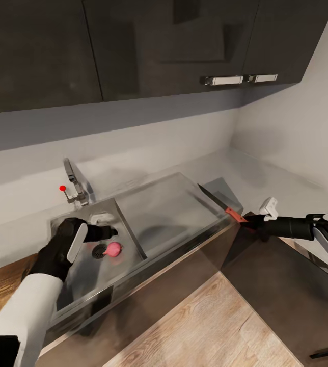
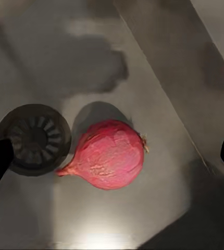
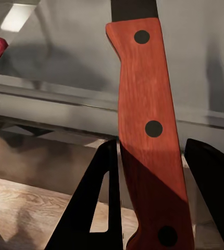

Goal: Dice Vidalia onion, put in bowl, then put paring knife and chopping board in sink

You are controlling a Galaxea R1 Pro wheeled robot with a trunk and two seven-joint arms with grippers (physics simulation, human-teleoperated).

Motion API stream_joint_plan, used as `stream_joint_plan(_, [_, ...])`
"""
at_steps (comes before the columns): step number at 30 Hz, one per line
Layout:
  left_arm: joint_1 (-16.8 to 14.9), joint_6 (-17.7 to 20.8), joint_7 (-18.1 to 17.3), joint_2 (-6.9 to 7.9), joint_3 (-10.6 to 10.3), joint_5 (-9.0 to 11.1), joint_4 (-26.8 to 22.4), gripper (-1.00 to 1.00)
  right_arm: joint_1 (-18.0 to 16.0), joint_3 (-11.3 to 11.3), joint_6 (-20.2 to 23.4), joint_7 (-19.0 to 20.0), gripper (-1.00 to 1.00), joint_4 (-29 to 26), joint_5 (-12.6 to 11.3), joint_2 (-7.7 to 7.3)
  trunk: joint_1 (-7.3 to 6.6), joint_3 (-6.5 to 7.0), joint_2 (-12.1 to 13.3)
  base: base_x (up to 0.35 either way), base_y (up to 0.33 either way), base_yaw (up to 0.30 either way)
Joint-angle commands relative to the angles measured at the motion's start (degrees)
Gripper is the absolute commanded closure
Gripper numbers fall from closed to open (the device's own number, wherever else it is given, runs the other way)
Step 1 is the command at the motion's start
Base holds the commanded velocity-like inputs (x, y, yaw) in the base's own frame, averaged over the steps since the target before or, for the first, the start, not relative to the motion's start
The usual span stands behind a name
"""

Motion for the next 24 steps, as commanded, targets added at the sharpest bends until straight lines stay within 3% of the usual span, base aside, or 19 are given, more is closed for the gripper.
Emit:
stream_joint_plan(1, [-0.14,0.22,1.12,-0.51,-0.06,0.03,0.99,-1.0,-0.08,0.09,0.54,-0.05,1.0,-0.01,-0.4,-0.05,0.03,-0.11,-0.13,0.0,0.0,0.0])
stream_joint_plan(7, [-1.25,-0.04,2.61,-2.85,-0.62,0.01,4.27,-1.0,-0.08,0.07,0.8,-0.04,1.0,-0.01,-0.41,-0.05,0.03,-0.11,-0.13,0.0,0.0,0.0])
stream_joint_plan(18, [-1.63,-0.45,2.91,-3.23,-1.22,0.01,10.16,-1.0,-0.08,0.01,0.83,-0.06,1.0,-0.01,-0.42,-0.05,0.03,-0.11,-0.13,0.0,0.0,0.0])
stream_joint_plan(24, [-4.46,-4.6,4.73,-3.27,-1.23,0.01,17.59,-1.0,-0.08,0.0,0.83,-0.02,1.0,-0.01,-0.45,-0.05,0.03,-0.11,-0.13,0.0,0.0,0.0])
